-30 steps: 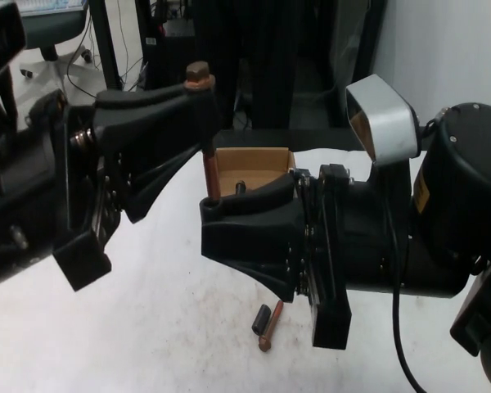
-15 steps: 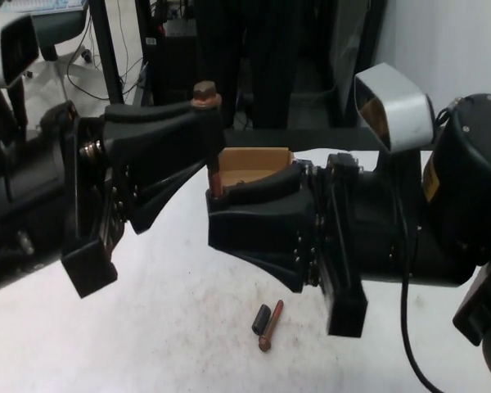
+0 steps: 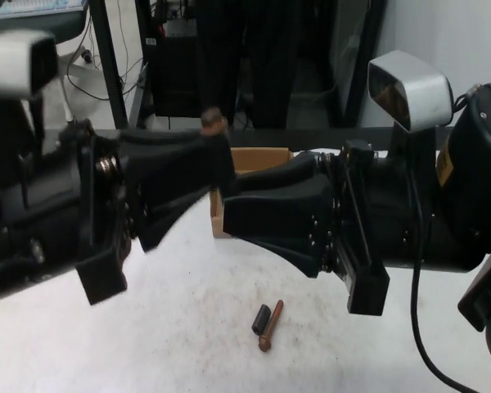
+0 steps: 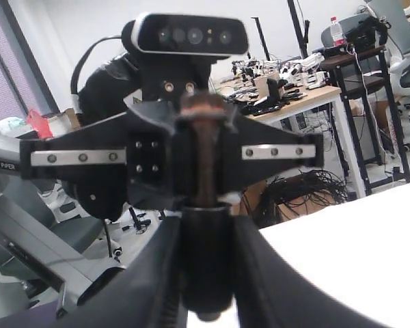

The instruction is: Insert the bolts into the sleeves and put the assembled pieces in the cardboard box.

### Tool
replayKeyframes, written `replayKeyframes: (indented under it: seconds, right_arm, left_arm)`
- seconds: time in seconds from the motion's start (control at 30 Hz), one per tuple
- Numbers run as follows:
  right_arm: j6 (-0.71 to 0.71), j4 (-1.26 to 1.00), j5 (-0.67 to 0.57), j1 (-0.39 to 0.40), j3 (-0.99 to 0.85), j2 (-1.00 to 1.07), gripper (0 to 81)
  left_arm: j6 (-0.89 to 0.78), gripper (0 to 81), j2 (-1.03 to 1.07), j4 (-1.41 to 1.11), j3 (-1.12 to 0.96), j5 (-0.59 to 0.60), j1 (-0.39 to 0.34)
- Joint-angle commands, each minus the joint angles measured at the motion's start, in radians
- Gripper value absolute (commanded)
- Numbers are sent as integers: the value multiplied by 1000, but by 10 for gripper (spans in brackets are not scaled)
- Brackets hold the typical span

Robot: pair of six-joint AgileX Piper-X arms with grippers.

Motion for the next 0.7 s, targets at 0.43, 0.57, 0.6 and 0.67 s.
replayKeyframes:
  seconds: [0.43,0.57,0.6,0.67]
  right_arm:
    - [7,-43,1,-8,-14,-21,8]
    - [7,-43,1,-8,-14,-21,8]
    - [7,-43,1,-8,-14,-21,8]
    - [7,-43,-4,-8,-14,-21,8]
  left_arm:
    - [-13,251,-4,-105,-27,80,0]
    - [-112,563,-4,-145,-38,61,0]
    - [-125,588,-4,-135,-38,65,0]
    - [-131,589,-4,-125,-38,76,0]
